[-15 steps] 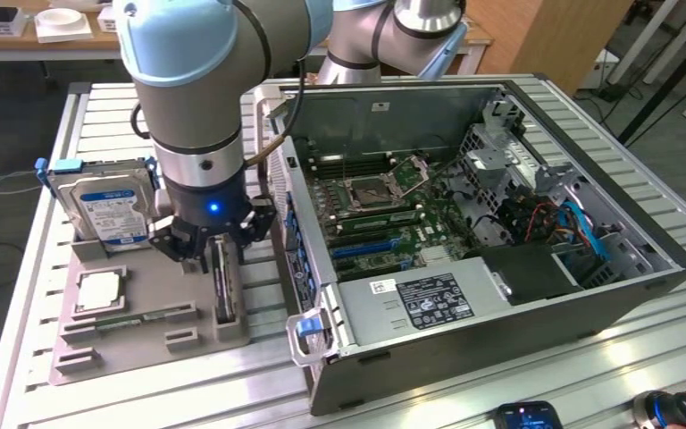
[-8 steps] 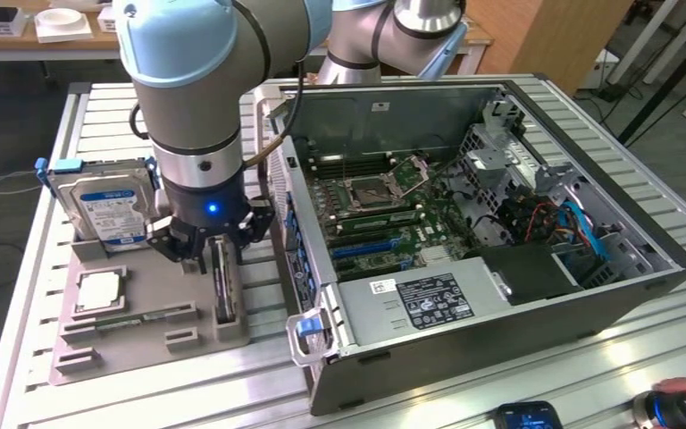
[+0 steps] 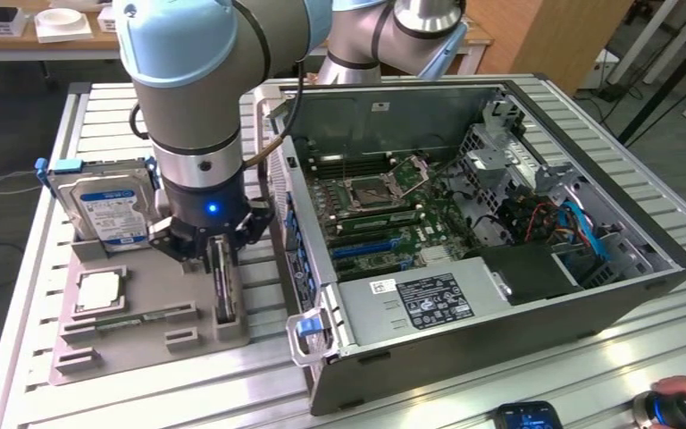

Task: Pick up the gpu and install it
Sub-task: 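Pick up the gpu and move the gpu toward the slot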

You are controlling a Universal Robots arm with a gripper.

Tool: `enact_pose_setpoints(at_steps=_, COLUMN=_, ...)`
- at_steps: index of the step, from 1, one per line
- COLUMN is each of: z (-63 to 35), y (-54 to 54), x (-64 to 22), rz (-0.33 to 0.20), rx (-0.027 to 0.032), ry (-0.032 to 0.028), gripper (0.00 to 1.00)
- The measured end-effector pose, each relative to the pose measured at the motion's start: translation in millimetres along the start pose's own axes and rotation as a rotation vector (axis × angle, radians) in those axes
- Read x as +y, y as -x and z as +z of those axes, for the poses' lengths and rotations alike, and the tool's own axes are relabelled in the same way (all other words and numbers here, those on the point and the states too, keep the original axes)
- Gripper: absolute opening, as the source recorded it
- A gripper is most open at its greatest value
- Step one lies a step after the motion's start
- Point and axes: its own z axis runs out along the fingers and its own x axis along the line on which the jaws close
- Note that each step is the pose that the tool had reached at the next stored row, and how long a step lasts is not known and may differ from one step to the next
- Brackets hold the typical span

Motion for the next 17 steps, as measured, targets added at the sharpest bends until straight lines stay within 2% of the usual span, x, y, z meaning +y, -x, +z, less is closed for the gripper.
enact_pose_setpoints(at_steps=1, z=0.0, y=0.0, x=0.0, rz=0.0, rx=0.0, ry=0.0, gripper=0.42)
enact_pose_setpoints(at_steps=2, z=0.0, y=0.0, x=0.0, rz=0.0, rx=0.0, ry=0.0, gripper=0.35)
enact_pose_setpoints(at_steps=17, z=0.0, y=0.0, x=0.0, rz=0.004, rx=-0.0001, ry=-0.0001, gripper=0.35)
